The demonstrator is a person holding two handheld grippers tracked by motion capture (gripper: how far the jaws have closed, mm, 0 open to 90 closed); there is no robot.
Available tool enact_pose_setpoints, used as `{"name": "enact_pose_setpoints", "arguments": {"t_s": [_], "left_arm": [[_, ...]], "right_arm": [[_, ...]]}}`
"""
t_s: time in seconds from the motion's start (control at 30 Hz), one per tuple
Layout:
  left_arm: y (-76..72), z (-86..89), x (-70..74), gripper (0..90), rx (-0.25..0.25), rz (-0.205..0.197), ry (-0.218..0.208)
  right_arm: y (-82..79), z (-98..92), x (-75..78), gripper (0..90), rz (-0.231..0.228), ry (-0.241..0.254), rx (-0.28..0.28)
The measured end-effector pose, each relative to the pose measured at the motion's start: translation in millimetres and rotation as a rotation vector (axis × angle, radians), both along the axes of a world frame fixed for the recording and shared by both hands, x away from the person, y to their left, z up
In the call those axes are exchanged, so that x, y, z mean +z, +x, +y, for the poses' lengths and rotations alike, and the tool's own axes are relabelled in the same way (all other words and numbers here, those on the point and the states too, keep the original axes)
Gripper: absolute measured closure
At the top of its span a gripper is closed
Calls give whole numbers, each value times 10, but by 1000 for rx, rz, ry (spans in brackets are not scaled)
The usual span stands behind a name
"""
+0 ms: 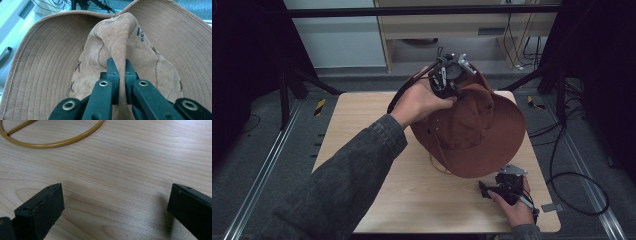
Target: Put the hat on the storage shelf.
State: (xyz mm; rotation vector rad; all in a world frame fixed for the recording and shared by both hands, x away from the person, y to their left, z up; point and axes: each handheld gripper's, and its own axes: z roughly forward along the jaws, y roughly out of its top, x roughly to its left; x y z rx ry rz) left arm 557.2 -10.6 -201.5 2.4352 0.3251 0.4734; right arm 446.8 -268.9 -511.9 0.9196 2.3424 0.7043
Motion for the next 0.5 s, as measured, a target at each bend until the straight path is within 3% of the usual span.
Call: {"name": "enact_pose_setpoints", "arguments": {"t_s": [0.5], "left_arm": [[16, 21, -67, 816, 17, 10, -13]], "right_arm": [[1, -3, 1, 7, -4, 0, 0]]}}
